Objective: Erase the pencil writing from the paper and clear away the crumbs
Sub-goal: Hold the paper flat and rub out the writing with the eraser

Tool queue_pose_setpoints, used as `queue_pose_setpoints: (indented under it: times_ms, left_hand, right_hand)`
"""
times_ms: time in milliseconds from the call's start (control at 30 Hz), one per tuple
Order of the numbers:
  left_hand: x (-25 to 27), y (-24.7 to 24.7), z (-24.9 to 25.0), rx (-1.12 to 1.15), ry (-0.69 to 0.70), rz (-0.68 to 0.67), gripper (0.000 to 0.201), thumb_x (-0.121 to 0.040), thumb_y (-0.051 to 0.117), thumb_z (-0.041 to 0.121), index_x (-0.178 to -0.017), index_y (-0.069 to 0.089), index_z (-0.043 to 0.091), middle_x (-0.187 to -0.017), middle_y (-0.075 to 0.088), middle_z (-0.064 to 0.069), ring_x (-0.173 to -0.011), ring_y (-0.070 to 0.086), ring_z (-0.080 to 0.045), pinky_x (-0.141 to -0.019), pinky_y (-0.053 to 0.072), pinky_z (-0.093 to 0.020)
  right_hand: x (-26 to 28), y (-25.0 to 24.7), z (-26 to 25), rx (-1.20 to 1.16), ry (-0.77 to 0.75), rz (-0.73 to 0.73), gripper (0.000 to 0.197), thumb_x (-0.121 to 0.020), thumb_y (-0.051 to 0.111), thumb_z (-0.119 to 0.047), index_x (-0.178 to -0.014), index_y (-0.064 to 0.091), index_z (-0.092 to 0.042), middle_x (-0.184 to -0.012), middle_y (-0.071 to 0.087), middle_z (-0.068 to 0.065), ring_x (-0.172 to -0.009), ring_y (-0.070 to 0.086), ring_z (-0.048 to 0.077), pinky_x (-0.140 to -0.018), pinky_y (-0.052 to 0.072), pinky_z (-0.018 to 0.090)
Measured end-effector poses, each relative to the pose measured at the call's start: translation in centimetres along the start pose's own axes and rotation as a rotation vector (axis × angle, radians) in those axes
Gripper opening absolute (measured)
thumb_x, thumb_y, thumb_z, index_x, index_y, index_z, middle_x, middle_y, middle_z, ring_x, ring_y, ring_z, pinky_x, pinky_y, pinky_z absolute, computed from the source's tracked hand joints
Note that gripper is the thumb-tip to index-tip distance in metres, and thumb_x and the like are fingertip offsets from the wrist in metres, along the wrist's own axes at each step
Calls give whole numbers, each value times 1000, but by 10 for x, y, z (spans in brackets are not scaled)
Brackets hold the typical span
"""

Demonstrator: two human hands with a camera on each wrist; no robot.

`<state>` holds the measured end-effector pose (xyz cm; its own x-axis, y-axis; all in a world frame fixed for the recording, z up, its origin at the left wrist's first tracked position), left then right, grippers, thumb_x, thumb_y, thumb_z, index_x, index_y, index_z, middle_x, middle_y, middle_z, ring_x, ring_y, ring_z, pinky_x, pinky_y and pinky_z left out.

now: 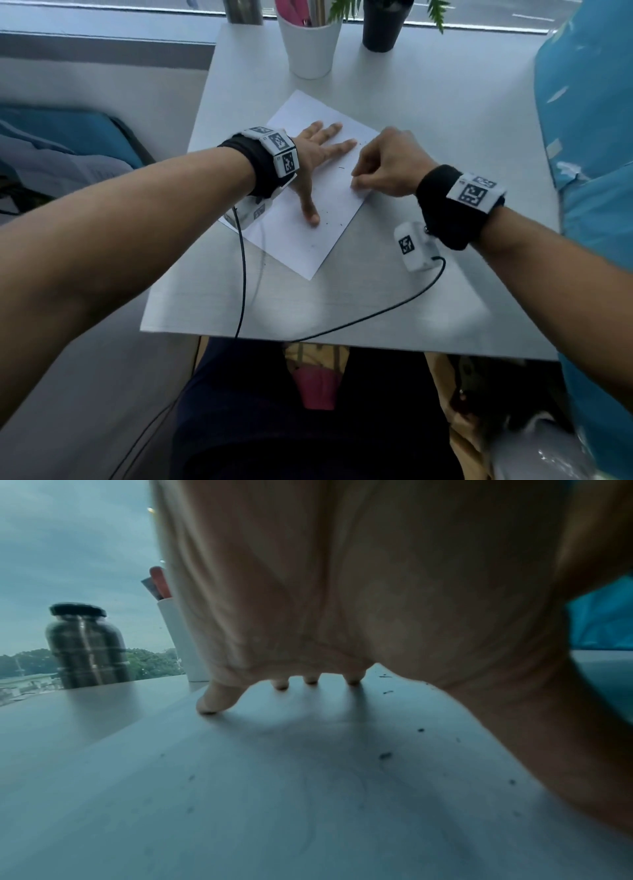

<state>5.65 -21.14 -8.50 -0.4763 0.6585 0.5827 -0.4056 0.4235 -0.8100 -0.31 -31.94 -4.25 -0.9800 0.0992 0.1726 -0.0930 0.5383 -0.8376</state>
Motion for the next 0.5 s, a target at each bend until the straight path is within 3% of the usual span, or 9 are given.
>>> queue_pose_setpoints:
  times_ms: [33,100,167,233,333,433,500]
  left_hand:
    - [-2,0,-2,26,17,11,160,-32,90,65,-150,-16,46,-160,-26,9,-148,-22,-20,-112,3,-69]
    - [-2,5,-3,85,54,63,154,-33,88,67,-153,-6,43,-163,-16,8,-150,-13,-20,-115,3,-65]
    - [8,8,-12,120,67,169,147,-38,85,72,-155,2,39,-165,-3,4,-151,-2,-19,-119,6,-58]
    - [17,3,-29,166,25,306,141,-44,78,79,-156,5,35,-164,6,-2,-151,7,-21,-119,13,-55]
    - [33,4,-63,267,-181,379,136,-53,77,76,-156,6,23,-162,14,-10,-148,15,-27,-117,24,-52]
    - [42,12,-68,280,-253,352,132,-57,74,77,-156,9,17,-159,20,-10,-146,21,-29,-115,29,-51]
    - [45,15,-67,294,-256,357,129,-59,74,75,-155,10,18,-159,21,-10,-146,21,-28,-115,29,-50]
  right_hand:
    - [-6,-14,13,-23,61,69,12,-74,79,-20,-84,77,-14,-80,73,3,-73,66,11,-59,42,1]
    - [-11,-34,37,-13,175,165,15,-77,77,-24,-89,76,-14,-91,72,5,-91,66,16,-74,47,13]
    - [-12,-33,46,41,237,138,17,-81,74,-25,-94,75,-14,-106,68,6,-110,58,19,-83,42,20]
    - [-12,-26,47,42,262,112,15,-83,71,-24,-95,74,-15,-112,65,5,-116,52,20,-88,40,22]
    - [-11,-21,42,33,275,163,11,-82,70,-23,-91,72,-17,-108,64,4,-115,52,22,-93,42,28]
    - [-10,-24,34,-98,262,246,16,-80,74,-22,-92,75,-11,-91,61,2,-98,58,17,-81,43,21]
    - [-6,-31,31,-228,272,320,19,-78,78,-19,-93,76,-8,-89,64,2,-91,61,13,-76,44,17]
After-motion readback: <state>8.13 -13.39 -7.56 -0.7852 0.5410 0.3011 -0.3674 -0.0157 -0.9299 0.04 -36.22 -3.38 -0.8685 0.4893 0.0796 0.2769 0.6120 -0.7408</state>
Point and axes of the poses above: each hand's wrist, its own x-axis away from the middle knuckle, its own y-axis out of the palm, z = x × y, the point moved 9 cm from there along -x, towards the middle knuckle
